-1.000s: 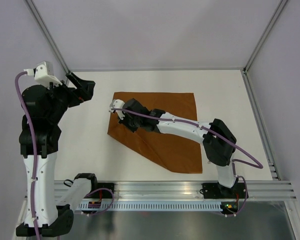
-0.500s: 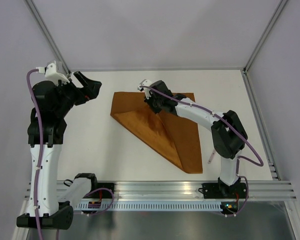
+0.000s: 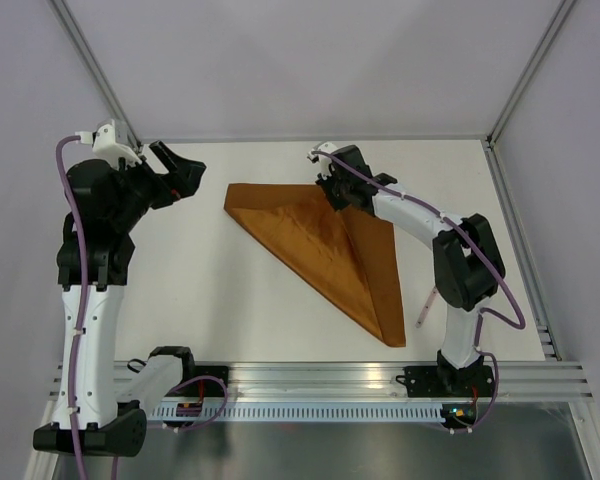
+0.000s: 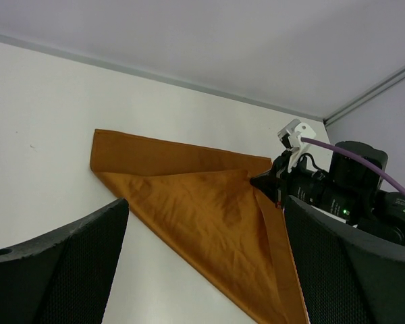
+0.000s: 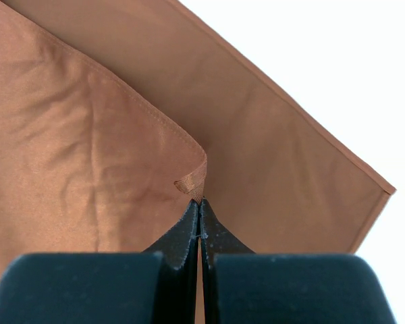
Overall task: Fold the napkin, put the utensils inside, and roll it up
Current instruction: Fold the napkin at the center of the board.
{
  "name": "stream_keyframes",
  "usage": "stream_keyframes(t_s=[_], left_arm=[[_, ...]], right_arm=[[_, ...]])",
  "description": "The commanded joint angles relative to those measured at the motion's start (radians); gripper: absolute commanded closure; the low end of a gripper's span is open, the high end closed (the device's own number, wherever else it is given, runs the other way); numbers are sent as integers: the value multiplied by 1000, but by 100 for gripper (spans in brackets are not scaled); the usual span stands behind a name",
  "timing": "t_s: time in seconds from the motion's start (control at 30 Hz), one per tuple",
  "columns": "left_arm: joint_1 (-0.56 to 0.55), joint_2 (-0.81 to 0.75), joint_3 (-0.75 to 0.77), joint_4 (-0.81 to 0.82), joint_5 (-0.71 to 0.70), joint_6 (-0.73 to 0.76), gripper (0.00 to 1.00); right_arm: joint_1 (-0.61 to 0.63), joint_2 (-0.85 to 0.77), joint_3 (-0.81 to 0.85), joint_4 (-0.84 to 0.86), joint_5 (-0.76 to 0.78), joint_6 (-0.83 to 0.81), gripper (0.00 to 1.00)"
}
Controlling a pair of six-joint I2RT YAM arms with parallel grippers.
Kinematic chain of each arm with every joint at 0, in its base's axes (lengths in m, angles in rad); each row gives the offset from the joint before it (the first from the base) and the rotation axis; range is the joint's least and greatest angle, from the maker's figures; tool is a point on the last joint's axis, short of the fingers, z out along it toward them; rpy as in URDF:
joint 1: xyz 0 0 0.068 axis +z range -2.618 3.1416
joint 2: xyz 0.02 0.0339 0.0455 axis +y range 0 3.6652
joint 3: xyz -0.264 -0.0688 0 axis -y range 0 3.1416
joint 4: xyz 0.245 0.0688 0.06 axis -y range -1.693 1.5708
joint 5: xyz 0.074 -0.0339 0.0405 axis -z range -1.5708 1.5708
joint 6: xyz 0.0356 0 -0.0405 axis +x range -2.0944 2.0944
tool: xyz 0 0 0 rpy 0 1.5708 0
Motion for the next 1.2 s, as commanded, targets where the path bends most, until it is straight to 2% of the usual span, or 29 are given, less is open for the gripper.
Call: stream_keyframes(t_s=[0.0,0.63,1.17], left_arm=[[4,7,-7,34,37,-43,0],[4,44,-24,63,54,-49,0],[4,64,-31,75,57,-57,0]], right_arm=[[-33,-52,0,16,11,-9,99],[-182,18,65,28,-12,-3,100],[-243,86,106,28,-17,3,100]])
